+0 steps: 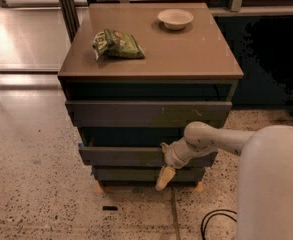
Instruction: Open middle drawer
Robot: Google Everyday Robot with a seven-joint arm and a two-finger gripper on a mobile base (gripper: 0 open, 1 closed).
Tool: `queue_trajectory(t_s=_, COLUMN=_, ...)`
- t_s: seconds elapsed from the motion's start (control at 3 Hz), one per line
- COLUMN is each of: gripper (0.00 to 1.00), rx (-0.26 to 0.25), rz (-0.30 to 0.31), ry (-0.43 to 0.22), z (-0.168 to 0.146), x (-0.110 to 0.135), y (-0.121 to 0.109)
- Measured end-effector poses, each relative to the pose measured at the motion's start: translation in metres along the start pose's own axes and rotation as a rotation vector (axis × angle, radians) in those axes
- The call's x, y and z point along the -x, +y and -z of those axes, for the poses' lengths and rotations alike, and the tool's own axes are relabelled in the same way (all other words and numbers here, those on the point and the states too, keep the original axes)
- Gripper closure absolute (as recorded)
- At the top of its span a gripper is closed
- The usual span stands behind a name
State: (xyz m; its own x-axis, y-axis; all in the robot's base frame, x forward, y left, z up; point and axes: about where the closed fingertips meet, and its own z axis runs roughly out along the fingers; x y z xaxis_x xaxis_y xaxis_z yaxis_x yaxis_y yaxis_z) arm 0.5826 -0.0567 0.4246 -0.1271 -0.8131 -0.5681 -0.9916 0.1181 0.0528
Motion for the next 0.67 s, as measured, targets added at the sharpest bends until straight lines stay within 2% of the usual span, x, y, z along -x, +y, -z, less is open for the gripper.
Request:
queue_trajectory(t_s=0.33, gripper=0.00, rx=0.014, rz=0.004, ry=-0.009, z=0.001, x=0.002, y=0.010)
queue_trajectory(t_s=0.67, gripper=0.00, rx=-0.001, rz=0.006, ry=-0.012, z=0.011, x=0.004, y=0.026)
